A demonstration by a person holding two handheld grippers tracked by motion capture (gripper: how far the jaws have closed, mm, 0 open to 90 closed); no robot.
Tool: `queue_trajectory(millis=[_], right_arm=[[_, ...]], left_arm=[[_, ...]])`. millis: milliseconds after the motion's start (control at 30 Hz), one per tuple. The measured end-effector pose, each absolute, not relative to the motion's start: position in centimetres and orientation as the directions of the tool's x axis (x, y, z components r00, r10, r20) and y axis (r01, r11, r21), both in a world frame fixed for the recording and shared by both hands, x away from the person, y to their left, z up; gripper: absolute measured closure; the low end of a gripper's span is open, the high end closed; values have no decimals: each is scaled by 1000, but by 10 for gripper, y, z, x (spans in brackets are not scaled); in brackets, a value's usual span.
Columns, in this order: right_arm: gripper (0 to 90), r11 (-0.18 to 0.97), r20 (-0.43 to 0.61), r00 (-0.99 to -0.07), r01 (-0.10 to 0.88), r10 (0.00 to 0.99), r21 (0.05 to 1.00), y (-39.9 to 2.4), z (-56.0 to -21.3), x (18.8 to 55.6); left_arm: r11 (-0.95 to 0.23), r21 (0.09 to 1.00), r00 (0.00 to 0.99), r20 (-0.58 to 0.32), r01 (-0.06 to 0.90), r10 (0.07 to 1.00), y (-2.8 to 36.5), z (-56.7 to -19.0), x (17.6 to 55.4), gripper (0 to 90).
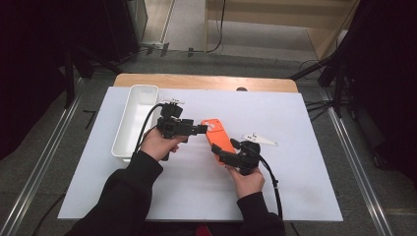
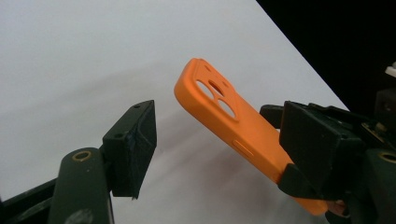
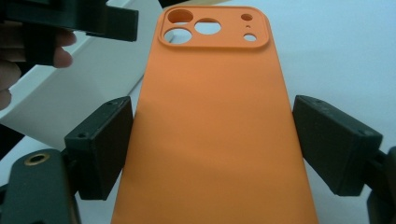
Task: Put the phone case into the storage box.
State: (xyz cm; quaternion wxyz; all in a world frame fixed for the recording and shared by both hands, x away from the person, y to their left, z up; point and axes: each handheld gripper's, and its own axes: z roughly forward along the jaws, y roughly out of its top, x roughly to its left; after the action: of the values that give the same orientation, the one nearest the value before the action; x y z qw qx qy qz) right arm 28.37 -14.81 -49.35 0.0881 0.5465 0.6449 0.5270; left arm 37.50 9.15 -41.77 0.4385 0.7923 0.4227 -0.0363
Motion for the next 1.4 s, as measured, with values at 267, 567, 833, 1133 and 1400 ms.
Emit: queue_trajectory(millis=[267, 567, 833, 1133, 1400], right_arm=[[142, -172, 467, -394, 589, 792, 789, -143, -492, 279], [142, -182, 473, -405, 578, 782, 796, -138, -494, 276], [142, -196, 488, -409, 576, 771, 794, -134, -497, 273], [142, -223, 510, -401, 577, 761, 786, -134, -499, 271], [142, -240, 520, -397, 572, 756, 785, -132, -500, 271]], left_arm=[[-231, 645, 604, -446, 729, 661, 90, -421, 381, 280], [-203, 630, 573, -466, 750, 673, 86, -423, 385, 300], [-198, 601, 545, -475, 774, 691, 80, -426, 389, 328], [-176, 578, 512, -492, 797, 704, 78, -428, 392, 361], [-162, 562, 498, -518, 811, 696, 77, -430, 392, 413]])
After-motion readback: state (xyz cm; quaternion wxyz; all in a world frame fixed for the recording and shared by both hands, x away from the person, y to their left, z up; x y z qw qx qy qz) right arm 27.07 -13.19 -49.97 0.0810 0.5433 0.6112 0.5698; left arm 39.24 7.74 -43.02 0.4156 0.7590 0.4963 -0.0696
